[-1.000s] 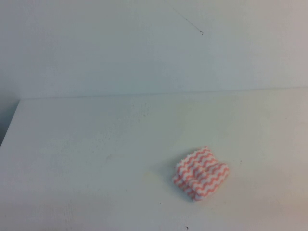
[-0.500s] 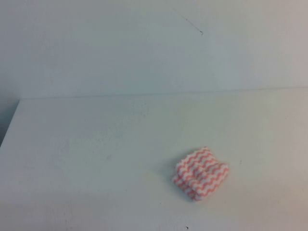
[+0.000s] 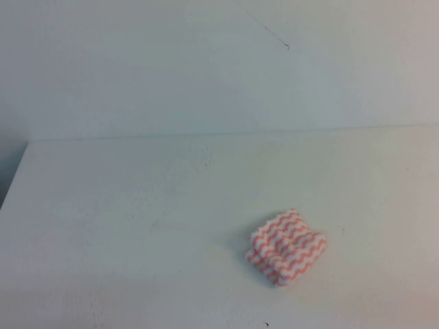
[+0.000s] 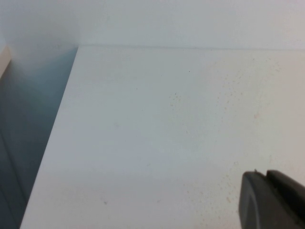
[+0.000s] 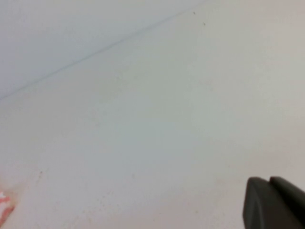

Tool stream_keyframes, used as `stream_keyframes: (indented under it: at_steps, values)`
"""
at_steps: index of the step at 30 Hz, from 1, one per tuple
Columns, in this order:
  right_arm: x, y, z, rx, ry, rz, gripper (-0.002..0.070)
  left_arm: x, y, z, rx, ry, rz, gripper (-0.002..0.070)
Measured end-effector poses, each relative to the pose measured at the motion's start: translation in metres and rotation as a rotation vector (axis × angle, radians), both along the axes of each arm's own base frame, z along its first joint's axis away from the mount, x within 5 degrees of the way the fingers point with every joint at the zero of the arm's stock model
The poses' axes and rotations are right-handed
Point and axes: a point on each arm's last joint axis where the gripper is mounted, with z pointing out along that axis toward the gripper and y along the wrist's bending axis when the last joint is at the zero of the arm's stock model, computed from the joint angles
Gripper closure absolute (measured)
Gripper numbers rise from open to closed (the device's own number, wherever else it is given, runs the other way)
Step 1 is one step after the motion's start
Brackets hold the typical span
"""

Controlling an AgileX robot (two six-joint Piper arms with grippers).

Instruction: Wipe the table

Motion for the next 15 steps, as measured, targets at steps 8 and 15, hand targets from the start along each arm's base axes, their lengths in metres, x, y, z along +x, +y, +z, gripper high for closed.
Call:
stream_keyframes:
  at_steps: [8,15]
  values:
    - [0.002,0.002,-0.017,0.072,-0.003,-0.03,0.0678,0.0,0.0,0.0,0.0,0.0,0.0,0.0675]
    - [0.005,0.007,-0.008,0.125,-0.121,0.012,0.0678,0.0,0.0,0.0,0.0,0.0,0.0,0.0675]
